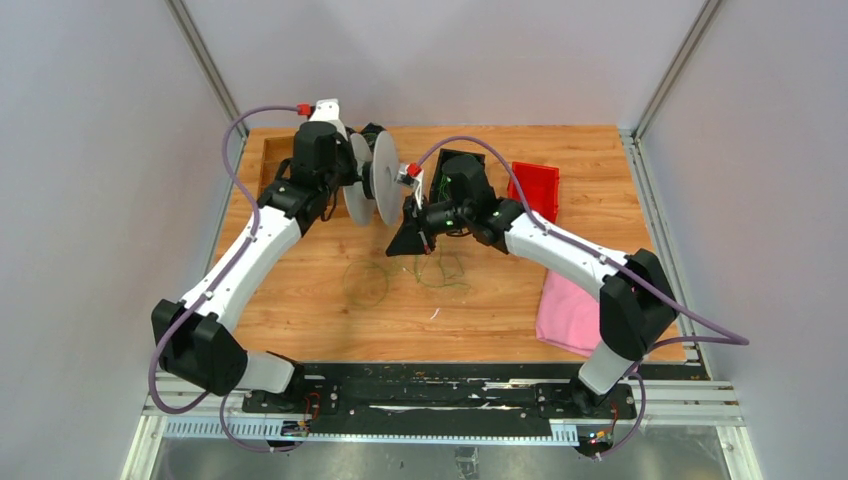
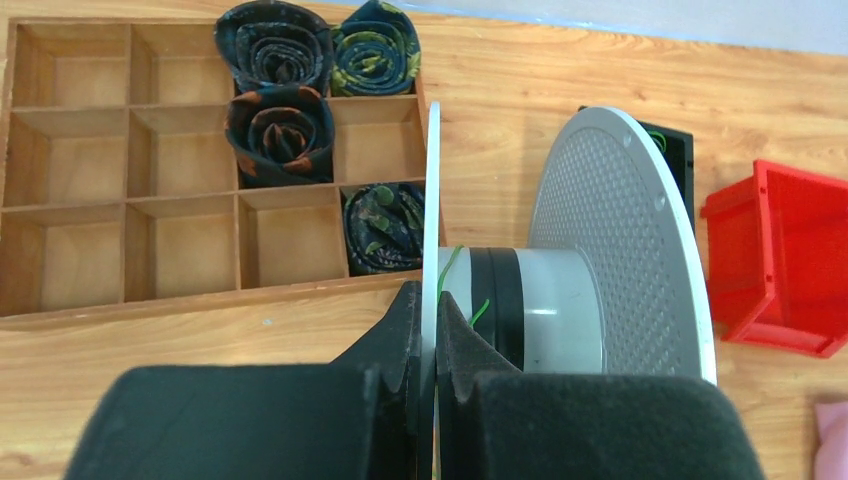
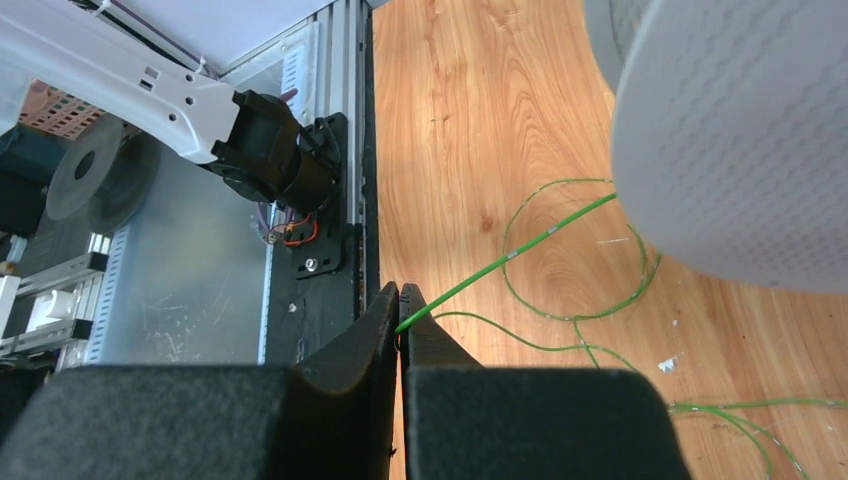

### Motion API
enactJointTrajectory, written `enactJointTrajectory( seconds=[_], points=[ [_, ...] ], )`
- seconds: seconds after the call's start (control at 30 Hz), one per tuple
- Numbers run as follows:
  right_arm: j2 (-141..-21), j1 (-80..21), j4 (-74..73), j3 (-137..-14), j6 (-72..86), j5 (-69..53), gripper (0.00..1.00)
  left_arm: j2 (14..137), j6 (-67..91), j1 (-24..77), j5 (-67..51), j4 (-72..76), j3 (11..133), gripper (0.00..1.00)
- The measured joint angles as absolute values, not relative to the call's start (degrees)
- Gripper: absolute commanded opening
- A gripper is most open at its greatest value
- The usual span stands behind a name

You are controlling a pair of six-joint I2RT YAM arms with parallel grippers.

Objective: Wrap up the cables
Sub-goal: Wrap the cable around the cable reel.

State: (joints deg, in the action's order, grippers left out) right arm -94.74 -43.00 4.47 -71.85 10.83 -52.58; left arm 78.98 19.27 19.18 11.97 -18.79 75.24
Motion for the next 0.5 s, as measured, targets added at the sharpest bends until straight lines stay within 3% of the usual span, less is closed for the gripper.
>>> enactJointTrajectory(
  seconds=[0.23,0.5],
  points=[
    [-95.09,-43.03,-11.68,-83.37,4.60,-50.19,0.01,78.22,13.67,24.40,14.37,-15.03,72.90,0.00],
    [-95.90,-42.78,-19.73,-89.56,2.28,-45.78,0.01,76.75,7.66,26.85,15.86,-11.18,70.06,0.00]
  ],
)
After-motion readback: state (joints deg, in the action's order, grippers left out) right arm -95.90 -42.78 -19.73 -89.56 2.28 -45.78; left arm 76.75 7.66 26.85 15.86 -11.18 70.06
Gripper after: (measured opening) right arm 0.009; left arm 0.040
